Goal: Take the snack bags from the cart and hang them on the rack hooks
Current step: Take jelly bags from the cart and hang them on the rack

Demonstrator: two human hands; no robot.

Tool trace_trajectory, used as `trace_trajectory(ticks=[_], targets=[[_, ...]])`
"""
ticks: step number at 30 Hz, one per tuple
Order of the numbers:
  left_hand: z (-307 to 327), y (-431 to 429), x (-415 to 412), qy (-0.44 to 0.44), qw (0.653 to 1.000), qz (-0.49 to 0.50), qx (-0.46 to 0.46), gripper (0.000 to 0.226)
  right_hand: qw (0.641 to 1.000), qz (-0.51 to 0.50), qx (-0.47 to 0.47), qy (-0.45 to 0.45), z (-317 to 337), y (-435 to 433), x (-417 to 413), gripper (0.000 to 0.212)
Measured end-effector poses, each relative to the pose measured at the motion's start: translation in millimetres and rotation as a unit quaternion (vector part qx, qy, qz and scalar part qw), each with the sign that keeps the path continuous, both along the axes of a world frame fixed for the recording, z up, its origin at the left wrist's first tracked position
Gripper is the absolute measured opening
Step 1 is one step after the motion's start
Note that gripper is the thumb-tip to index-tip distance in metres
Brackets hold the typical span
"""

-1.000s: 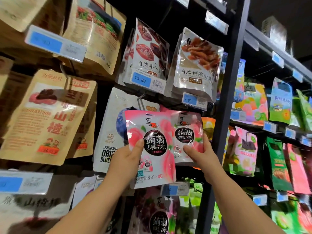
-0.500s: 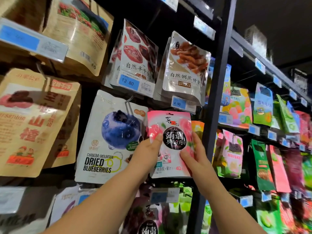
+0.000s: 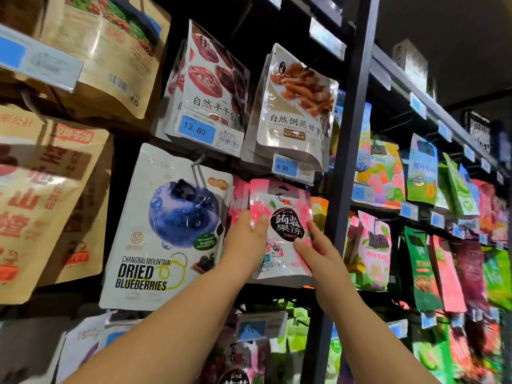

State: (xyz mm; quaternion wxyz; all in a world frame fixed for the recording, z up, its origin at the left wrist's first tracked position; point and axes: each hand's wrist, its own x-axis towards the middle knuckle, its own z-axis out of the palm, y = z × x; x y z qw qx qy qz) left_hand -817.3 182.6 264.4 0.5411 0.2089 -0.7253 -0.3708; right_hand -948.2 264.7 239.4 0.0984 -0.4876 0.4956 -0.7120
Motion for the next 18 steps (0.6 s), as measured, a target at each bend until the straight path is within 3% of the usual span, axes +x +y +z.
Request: trace_trajectory(ticks=[2,5,9,18], targets=[[-0.8,-1.7,-0.8,0.029,0.999,0.007,-0.017,0.046,1.0,0.005,0.002,-0.001,1.0,-2.0,-0.1,0.063],[-2.5,-2.9,-1.1,0.045,0.997,0.022,-0.063,0.065,1.0,0.008,0.009,0.001,2.6,-3.7,0.4,0.062],[3.5,-12.7,-4.3,0.003,0.993,0.033,-0.117,0.06,1.0,0.014,0.02,-0.008,5.0,-4.9,-0.6,0.061],[3.2,-23.7,-18.5,-0.108,0.985,0.095,-0.096,0.064,0.994,-0.049,0.084,0.05,4.8,-22.6,-9.8,0.059]])
